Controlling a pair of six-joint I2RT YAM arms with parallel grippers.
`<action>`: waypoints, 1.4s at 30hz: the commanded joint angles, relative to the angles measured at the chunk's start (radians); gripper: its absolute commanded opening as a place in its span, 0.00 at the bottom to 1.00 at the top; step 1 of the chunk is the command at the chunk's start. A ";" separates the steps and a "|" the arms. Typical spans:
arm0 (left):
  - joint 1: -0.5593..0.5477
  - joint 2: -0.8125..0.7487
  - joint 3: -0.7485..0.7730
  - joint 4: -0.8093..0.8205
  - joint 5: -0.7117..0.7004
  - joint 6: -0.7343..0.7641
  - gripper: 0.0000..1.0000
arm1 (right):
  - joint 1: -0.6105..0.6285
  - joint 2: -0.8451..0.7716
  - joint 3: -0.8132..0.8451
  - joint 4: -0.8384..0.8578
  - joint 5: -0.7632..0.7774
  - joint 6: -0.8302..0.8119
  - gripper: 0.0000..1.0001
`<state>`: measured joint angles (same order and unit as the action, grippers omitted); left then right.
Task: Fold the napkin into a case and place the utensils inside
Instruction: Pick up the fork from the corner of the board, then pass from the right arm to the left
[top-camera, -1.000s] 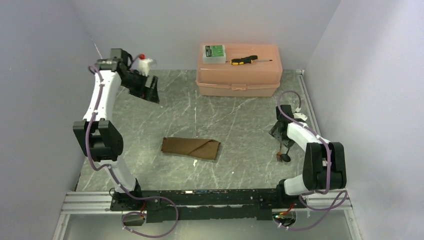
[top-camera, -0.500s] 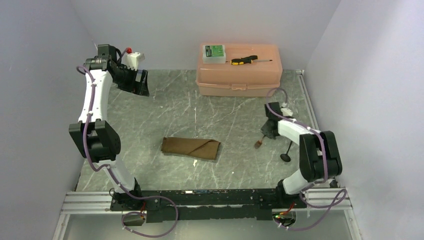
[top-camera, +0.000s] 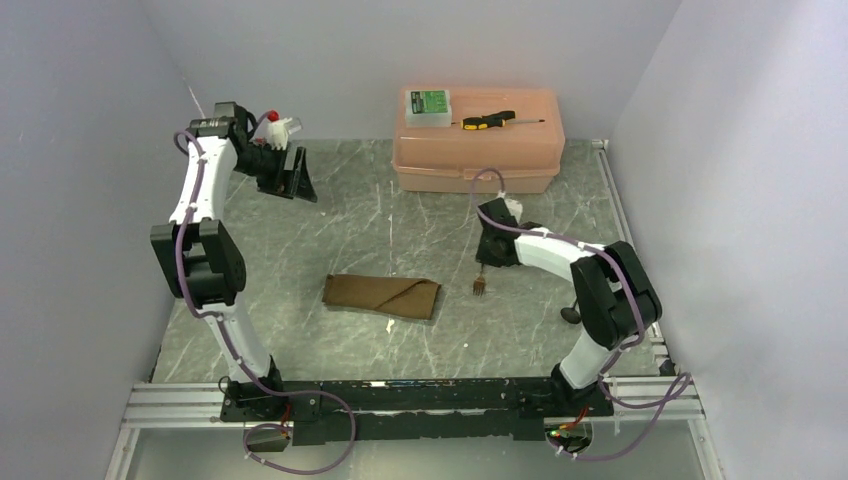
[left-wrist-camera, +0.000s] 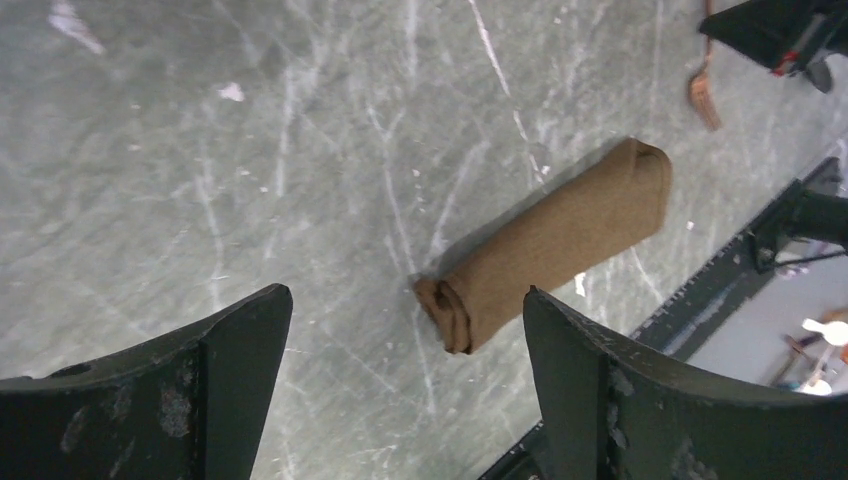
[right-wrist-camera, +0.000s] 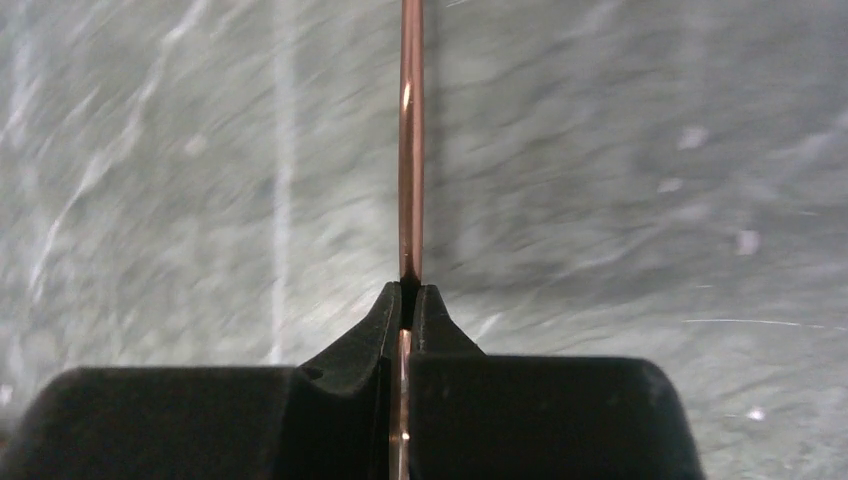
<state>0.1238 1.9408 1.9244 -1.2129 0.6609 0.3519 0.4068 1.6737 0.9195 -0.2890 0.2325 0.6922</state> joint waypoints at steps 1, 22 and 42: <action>-0.053 -0.031 -0.028 -0.037 0.117 -0.002 0.92 | 0.076 -0.081 0.080 0.028 -0.097 -0.184 0.00; -0.255 -0.079 -0.166 0.174 0.498 -0.266 0.94 | 0.348 -0.122 0.426 -0.107 -0.426 -0.628 0.00; -0.163 -0.123 -0.226 0.020 0.658 -0.218 0.03 | 0.446 -0.001 0.617 -0.113 -0.429 -0.744 0.00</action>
<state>-0.0608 1.8469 1.6863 -1.1442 1.2438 0.1139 0.8433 1.6722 1.4853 -0.4217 -0.2073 -0.0235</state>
